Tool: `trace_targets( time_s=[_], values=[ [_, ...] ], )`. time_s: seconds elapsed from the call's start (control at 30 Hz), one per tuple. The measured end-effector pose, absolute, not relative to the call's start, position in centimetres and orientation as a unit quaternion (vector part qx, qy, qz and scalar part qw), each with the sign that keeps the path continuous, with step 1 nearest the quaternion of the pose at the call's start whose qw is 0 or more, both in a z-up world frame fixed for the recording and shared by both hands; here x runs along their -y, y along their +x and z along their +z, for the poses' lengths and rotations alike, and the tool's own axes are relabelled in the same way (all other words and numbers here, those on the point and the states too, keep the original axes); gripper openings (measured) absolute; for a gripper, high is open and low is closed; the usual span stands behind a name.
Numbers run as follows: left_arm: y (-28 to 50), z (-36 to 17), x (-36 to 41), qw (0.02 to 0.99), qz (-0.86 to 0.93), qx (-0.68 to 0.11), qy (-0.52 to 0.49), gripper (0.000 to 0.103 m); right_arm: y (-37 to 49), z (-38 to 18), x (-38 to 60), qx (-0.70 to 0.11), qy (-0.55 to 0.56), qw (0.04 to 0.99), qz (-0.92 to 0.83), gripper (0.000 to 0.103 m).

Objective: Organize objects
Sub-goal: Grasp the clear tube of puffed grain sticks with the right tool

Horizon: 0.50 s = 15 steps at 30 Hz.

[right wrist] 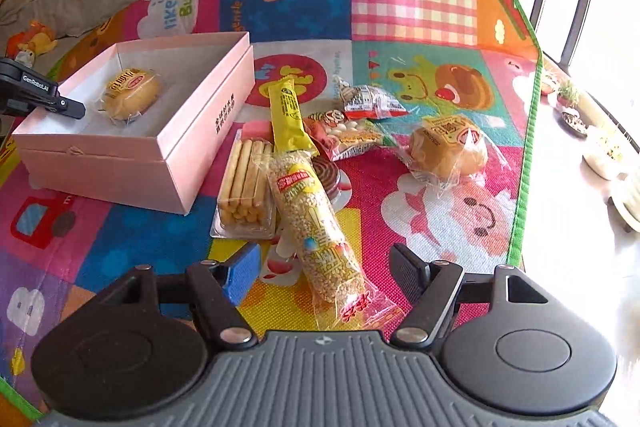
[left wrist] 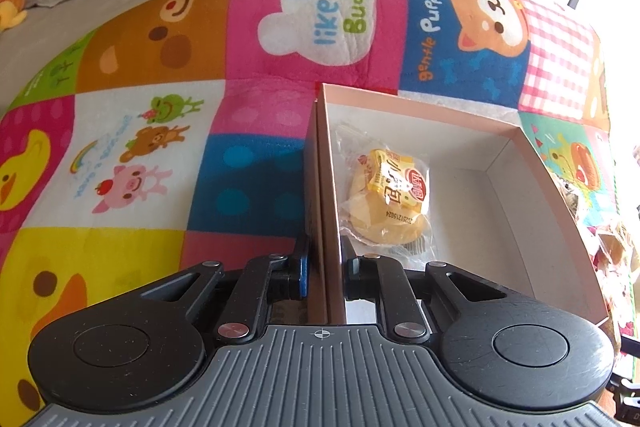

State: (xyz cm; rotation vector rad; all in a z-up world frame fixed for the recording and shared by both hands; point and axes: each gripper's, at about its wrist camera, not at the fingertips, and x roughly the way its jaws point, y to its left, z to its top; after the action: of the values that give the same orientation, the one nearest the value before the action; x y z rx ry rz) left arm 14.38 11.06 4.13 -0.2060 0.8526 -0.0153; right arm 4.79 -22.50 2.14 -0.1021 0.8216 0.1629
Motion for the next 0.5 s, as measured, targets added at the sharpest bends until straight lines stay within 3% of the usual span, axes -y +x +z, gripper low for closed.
trace_targets(
  time_s=[0.17, 0.3, 0.4, 0.5],
  values=[
    [14.3, 4.1, -10.9, 0.906, -0.007, -0.413, -0.096, 0.017, 2.9, 3.1, 22.9, -0.419, 0.006, 0.895, 0.153, 0.071],
    [14.2, 4.1, -11.0, 0.906, -0.01, -0.412, -0.097, 0.017, 2.7, 4.3, 22.2, -0.392, -0.022, 0.909, 0.138, 0.071],
    [14.1, 4.1, -10.9, 0.906, -0.011, -0.412, -0.094, 0.017, 4.3, 3.7, 22.3, -0.405, -0.012, 0.907, 0.115, 0.06],
    [14.1, 4.2, -10.8, 0.906, -0.011, -0.412, -0.093, 0.017, 5.9, 2.9, 22.4, -0.409, -0.01, 0.908, 0.091, 0.058]
  ],
)
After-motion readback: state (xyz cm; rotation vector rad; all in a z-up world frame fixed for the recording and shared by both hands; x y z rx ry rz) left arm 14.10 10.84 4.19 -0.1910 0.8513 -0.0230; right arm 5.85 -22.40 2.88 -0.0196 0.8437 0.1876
